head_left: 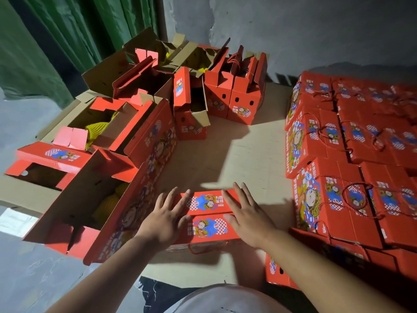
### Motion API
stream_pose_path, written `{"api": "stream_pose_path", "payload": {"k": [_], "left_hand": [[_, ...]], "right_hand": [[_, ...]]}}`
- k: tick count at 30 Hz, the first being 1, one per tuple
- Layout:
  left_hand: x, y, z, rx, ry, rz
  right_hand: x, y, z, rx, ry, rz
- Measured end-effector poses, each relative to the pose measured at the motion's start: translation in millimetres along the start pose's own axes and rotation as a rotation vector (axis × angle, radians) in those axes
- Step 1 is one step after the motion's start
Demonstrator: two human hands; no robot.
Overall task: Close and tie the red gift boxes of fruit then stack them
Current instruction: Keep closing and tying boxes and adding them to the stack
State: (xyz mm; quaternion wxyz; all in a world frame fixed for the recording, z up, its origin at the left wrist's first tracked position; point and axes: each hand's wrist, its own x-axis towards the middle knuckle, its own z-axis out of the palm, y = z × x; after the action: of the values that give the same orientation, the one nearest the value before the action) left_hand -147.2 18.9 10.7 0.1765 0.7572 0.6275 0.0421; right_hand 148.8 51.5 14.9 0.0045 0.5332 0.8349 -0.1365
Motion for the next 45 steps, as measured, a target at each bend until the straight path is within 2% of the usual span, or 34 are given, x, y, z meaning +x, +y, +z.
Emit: {"api": "stream_pose_path", "payload": {"k": [8,11,13,16,18,20,22,27,29,33,36,39,43,45], "left_hand": [[-10.0,0.5,10.3,-0.074,0.04,-0.024],[-12.2,5.4,9.7,-0.146,0.091,-0.079],[-16.9,8.3,12.7,-0.294,0.147,-0.206],[-27.6,13.9,19.0,-0.667,0.243,-0.408],[-33.5,16.5,23.2,-0.88,0.293,-0.451],[-39.5,18.1,26.1,-0.974,0.299,-0.435],[-43.8,18.3,27.4,-0.949,0.272,-0.388],[-44.4,13.9,20.5,-0.901,0.187,-0.378],[-49.6,15.9,20.8,-0.889,0.187,-0.396],[-69.2,21.4,31.4,-0.777,0.223,-0.34],[-82.3,23.0,30.8,-0.79,0.223,-0.298],[-87.4,22.6,28.2,-0.751,0.21,-0.281],[-87.4,20.0,24.1,-0.688,0.228,-0.252],[-87.8,19.4,23.1,-0.682,0.222,-0.246]], "right_hand": [[-27.0,-5.1,6.8,0.014,0.0,-0.026],[-34.8,-4.0,4.5,0.103,-0.022,-0.015],[-37.8,-3.9,5.1,0.219,-0.015,0.032],[-44.2,-2.4,9.5,0.349,-0.013,0.096],[-48.1,0.0,14.1,0.371,0.004,0.101],[-49.9,1.4,20.3,0.352,0.02,0.093],[-48.9,-0.4,25.7,0.284,0.028,0.098],[-44.6,-15.6,29.6,-0.096,0.134,0.183],[-45.3,-23.9,31.6,-0.122,0.156,0.161],[-42.5,-55.0,36.4,-0.089,0.218,-0.016],[-23.3,-63.2,21.7,-0.026,0.22,-0.007],[16.1,-51.8,-9.5,0.039,0.132,0.055],[69.7,-34.0,-45.2,0.218,-0.196,0.248],[84.5,-32.0,-50.5,0.262,-0.302,0.298]]}}
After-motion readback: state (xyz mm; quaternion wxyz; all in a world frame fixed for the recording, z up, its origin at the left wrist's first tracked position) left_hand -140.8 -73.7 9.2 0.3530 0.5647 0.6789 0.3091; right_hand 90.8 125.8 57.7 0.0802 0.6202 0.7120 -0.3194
